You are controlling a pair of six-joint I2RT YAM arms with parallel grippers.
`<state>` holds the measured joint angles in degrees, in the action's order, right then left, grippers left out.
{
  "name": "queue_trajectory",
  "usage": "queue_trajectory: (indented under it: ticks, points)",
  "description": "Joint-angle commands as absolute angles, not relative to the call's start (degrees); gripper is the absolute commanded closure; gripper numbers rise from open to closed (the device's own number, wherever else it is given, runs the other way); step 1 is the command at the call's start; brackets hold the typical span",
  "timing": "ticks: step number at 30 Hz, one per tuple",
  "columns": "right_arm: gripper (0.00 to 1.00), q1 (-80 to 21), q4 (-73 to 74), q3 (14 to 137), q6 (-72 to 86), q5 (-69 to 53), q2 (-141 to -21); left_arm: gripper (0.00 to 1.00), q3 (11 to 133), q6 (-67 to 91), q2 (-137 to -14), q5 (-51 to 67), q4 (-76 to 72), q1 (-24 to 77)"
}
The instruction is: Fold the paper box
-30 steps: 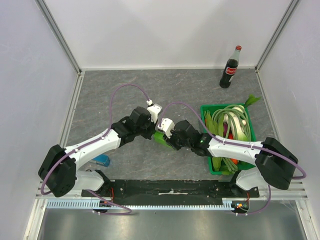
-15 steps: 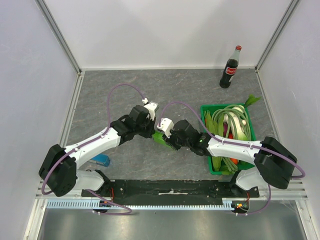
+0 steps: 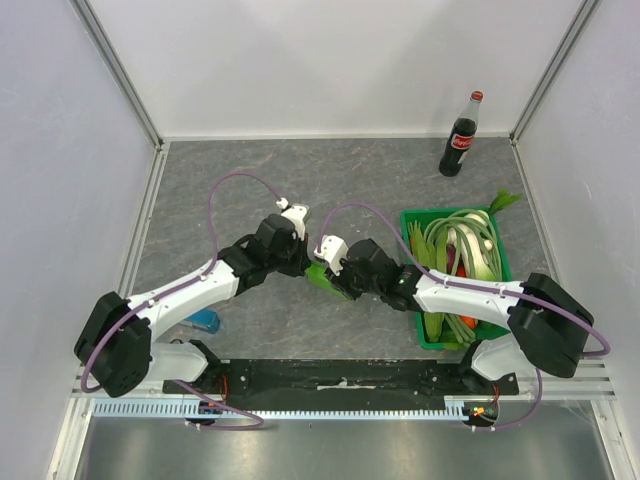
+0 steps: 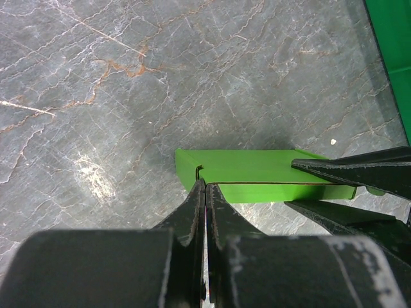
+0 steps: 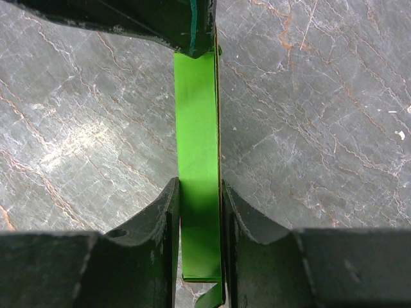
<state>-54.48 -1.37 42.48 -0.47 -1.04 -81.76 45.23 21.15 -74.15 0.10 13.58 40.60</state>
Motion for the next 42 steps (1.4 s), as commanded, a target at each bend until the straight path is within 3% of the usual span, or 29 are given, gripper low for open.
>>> queue_trajectory:
  ticks: [1, 19, 35, 42]
  points:
    - [0.81, -54.84, -0.70, 44.12, -0.53, -2.11, -82.88, 0.98, 42.10, 23.12, -73.92, 0.88, 11.95, 41.40]
    - [0.82, -54.76, -0.70, 44.30, -0.44, -1.93, -83.23, 0.98, 40.78, 15.38, -72.42, -8.70, 13.80, 45.34]
    - [0.82, -54.58, -2.37, 43.68, -0.09, -0.79, -83.50, 0.98, 28.04, 25.75, -65.13, -14.41, 1.94, 48.08]
    - [0.74, -54.14, -2.29, 44.56, 3.34, -0.35, -84.11, 0.98, 24.79, 28.48, -63.72, -19.60, 0.26, 49.66]
